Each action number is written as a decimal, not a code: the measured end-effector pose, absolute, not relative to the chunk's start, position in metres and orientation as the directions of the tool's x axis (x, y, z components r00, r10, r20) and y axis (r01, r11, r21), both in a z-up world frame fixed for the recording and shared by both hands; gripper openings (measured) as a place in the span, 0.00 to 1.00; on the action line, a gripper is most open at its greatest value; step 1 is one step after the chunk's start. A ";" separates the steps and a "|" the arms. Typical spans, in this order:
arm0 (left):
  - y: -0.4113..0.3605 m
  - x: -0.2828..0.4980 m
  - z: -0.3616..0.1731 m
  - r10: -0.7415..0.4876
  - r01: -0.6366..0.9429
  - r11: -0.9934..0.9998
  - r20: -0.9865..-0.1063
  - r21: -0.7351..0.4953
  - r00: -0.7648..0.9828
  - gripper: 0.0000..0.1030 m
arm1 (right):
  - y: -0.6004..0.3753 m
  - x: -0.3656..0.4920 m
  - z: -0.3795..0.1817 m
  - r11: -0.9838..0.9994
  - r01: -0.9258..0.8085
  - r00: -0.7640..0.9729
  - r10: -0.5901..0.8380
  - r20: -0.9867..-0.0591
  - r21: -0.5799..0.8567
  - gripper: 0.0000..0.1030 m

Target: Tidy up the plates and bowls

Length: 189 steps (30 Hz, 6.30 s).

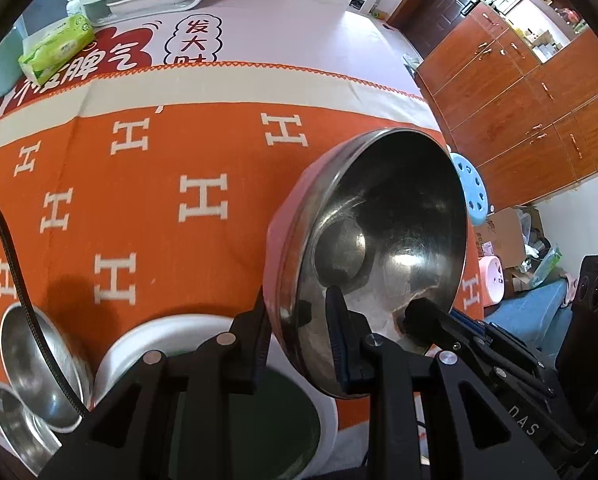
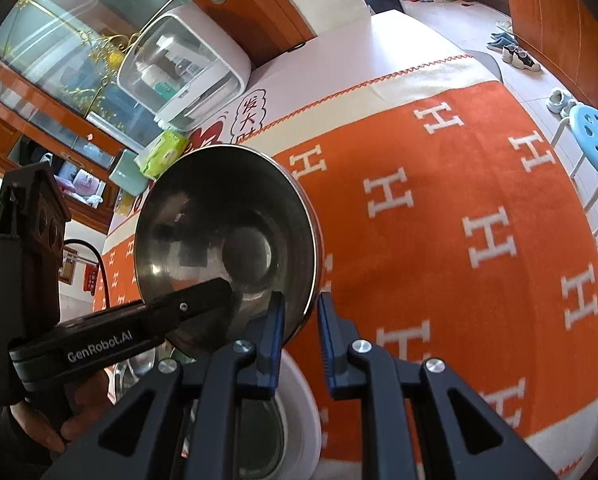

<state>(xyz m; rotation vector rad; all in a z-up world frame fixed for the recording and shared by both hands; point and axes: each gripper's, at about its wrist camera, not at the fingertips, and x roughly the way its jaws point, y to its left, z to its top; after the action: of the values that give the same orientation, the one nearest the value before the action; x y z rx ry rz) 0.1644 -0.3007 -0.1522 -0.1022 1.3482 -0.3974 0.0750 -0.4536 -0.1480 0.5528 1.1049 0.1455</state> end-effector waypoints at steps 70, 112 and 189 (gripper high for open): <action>0.021 -0.010 -0.127 -0.302 0.057 0.953 -0.933 -0.297 0.195 0.33 | -0.142 -0.011 -0.107 0.889 -0.239 0.293 0.450 -0.844 0.391 0.18; 0.027 0.036 -0.145 -0.209 0.464 0.873 -0.975 -0.151 0.075 0.60 | -0.123 -0.002 -0.134 0.908 0.049 0.350 0.374 -0.859 0.416 0.30; -0.039 0.181 -0.214 -0.347 0.489 0.826 -0.936 -0.278 0.055 0.17 | -0.188 0.053 -0.197 0.717 0.395 0.487 0.367 -0.792 0.575 0.03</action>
<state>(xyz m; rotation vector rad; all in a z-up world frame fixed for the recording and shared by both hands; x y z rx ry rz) 0.1809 -0.0388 -0.2138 0.1256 1.3769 -0.6379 0.0531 -0.1879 -0.1975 0.8145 1.0954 -0.0197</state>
